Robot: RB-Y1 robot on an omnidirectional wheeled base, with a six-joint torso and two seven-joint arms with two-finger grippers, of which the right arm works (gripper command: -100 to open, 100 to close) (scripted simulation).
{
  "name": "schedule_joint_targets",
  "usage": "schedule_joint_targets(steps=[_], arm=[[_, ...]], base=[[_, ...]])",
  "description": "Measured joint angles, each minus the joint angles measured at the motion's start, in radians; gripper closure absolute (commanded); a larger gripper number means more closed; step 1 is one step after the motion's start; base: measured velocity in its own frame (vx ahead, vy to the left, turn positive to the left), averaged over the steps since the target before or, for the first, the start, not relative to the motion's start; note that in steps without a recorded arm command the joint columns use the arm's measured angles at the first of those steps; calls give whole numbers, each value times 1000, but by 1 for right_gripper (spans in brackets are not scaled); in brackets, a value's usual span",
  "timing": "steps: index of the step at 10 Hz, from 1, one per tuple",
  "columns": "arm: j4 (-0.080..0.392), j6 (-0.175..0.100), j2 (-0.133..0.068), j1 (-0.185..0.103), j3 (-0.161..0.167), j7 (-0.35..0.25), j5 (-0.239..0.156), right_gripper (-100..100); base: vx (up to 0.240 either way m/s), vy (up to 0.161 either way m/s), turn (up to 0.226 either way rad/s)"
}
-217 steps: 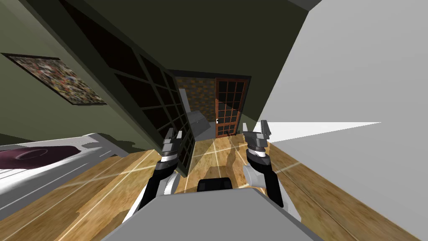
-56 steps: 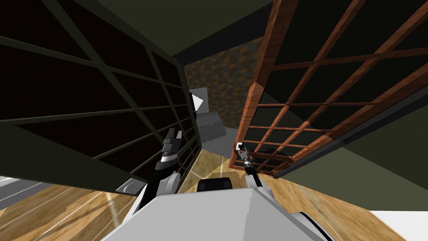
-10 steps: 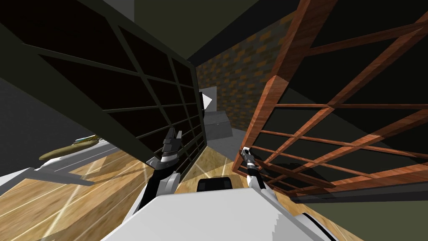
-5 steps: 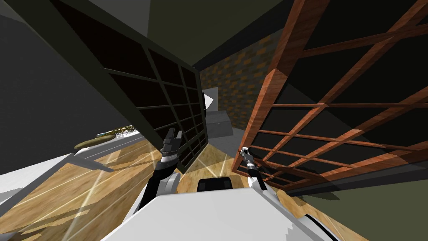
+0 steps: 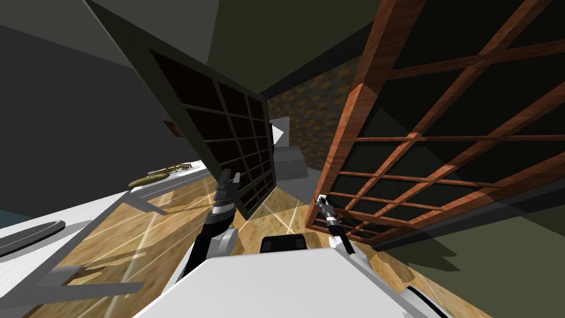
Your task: Pull the door open
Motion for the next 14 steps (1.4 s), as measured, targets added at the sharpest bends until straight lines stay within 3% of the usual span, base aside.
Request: schedule_joint_targets(steps=[4,9,13,14], arm=[[-12,-33,-40,20,50,-54,27,100],[-13,-69,-75,50,106,-109,57,100],[6,-146,-114,69,158,-171,91,100],[-18,-153,-133,91,168,-182,98,100]], base=[[-231,-36,90],[-199,-38,74],[-237,-57,107],[-190,-29,26]])
